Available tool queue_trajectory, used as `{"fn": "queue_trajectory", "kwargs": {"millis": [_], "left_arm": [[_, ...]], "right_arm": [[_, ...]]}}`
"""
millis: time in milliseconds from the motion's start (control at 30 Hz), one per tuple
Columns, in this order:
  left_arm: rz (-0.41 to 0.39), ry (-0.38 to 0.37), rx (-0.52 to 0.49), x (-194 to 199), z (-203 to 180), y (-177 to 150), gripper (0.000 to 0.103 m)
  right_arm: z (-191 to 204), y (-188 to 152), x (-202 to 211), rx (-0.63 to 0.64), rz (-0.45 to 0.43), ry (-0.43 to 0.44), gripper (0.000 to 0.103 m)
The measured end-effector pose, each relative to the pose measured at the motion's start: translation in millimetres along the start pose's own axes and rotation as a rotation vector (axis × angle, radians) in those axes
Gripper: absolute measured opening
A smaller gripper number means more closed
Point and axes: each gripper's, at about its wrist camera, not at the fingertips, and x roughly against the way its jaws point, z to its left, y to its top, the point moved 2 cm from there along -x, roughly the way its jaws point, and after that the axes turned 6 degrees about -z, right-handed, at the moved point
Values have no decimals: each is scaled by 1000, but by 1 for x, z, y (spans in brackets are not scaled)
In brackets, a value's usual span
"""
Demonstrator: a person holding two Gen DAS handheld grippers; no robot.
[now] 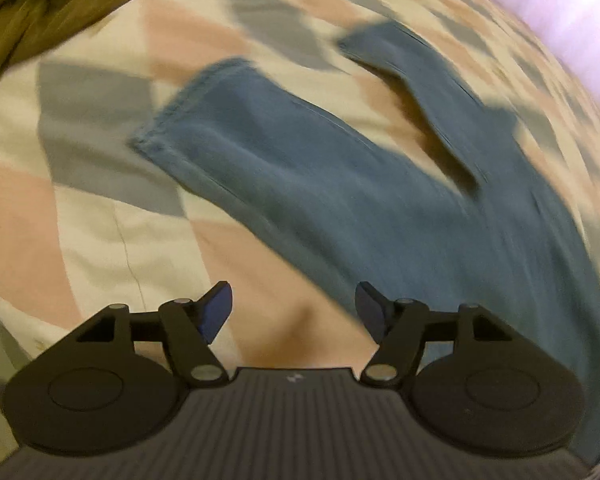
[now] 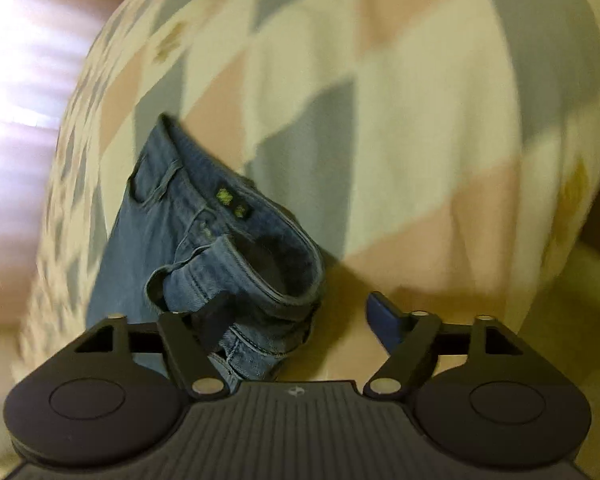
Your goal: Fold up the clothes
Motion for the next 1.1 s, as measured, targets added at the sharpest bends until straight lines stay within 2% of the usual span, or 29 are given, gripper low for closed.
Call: {"fn": "queue_trajectory", "kwargs": {"millis": [67, 133, 300, 400, 433, 467, 500, 533, 567, 633, 800, 867, 900, 933, 967, 1000, 1067, 1100], "left_arm": [[-22, 4, 128, -20, 19, 17, 64], [-49, 9, 221, -37, 35, 31, 64], [-80, 115, 310, -76, 69, 53, 64], [-74, 95, 378, -90, 85, 59, 64], [-68, 93, 366, -92, 85, 62, 64], [-71, 86, 332, -92, 84, 66, 49], [-73, 78, 299, -91, 82, 70, 39], [-68, 50, 268, -88, 82, 74, 20], [-67, 32, 240, -84, 81, 80, 15], [-56, 1, 170, -74, 79, 88, 14], [-66, -37, -99, -51, 52, 110, 13], [-59, -53, -161, -39, 42, 121, 13], [-57, -63, -185, -31, 39, 127, 13], [-55, -73, -208, -23, 35, 132, 13], [-59, -88, -225, -13, 33, 137, 13], [-62, -102, -242, -2, 33, 140, 13], [-74, -98, -257, 17, 39, 144, 13], [-68, -72, -264, 18, 47, 140, 13]], "right_arm": [[-12, -10, -1, -83, -18, 31, 84], [-19, -20, 2, -137, -29, 65, 84], [-28, -44, 3, -230, -66, 120, 87], [-33, -62, 3, -294, -110, 145, 89], [-34, -68, 4, -309, -125, 151, 90], [-34, -74, 4, -324, -139, 158, 90], [-35, -79, 5, -333, -151, 162, 90], [-35, -83, 5, -343, -164, 167, 91], [-35, -87, 4, -354, -178, 173, 91], [-34, -93, 3, -377, -207, 185, 91], [-29, -91, -11, -403, -275, 188, 93], [-21, -83, -17, -354, -297, 177, 83], [-15, -78, -19, -322, -304, 178, 42], [-5, -72, -16, -279, -303, 185, 10], [9, -63, -7, -232, -303, 171, 10], [23, -56, 8, -184, -313, 193, 9], [51, -42, 37, -90, -329, 235, 8], [60, -38, 51, -56, -321, 248, 8]]}}
